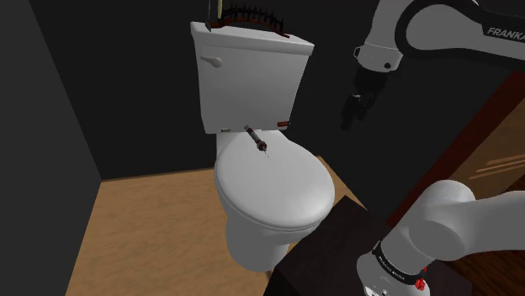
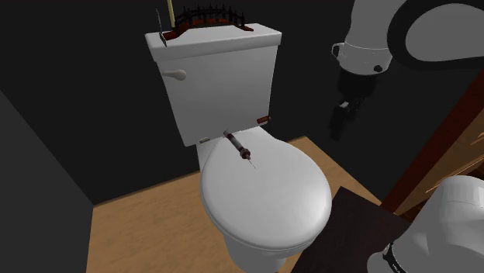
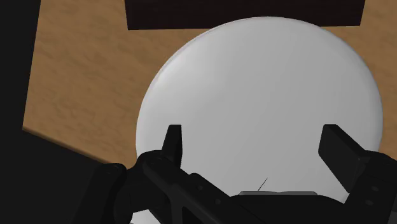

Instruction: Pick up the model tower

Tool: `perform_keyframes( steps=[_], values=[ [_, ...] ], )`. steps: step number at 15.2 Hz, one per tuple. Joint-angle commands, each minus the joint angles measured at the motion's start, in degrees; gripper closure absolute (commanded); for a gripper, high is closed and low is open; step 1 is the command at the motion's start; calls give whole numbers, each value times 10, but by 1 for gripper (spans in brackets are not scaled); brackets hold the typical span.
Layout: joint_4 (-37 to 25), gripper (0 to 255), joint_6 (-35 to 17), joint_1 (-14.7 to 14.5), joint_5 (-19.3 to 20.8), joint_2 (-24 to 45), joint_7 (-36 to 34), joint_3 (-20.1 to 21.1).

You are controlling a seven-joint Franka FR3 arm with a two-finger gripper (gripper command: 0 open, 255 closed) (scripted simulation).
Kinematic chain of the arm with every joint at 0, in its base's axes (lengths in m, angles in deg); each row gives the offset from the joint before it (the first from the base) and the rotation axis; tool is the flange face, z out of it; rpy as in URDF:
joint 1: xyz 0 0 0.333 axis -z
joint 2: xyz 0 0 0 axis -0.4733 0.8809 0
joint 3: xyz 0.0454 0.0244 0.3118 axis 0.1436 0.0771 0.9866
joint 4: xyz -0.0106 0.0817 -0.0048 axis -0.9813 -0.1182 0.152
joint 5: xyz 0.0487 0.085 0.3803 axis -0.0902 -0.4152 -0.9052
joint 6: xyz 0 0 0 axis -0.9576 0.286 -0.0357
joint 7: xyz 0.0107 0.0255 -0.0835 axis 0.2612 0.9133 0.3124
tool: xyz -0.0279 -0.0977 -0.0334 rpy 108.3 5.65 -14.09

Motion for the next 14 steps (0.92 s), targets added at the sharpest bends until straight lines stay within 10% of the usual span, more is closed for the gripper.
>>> perform_keyframes(
  steps=[1, 14],
  values=[
    [0, 0, 0, 0, 0, 0, 0, 0],
    [-86, 0, -166, 22, -16, 280, -102, 28]
  ],
)
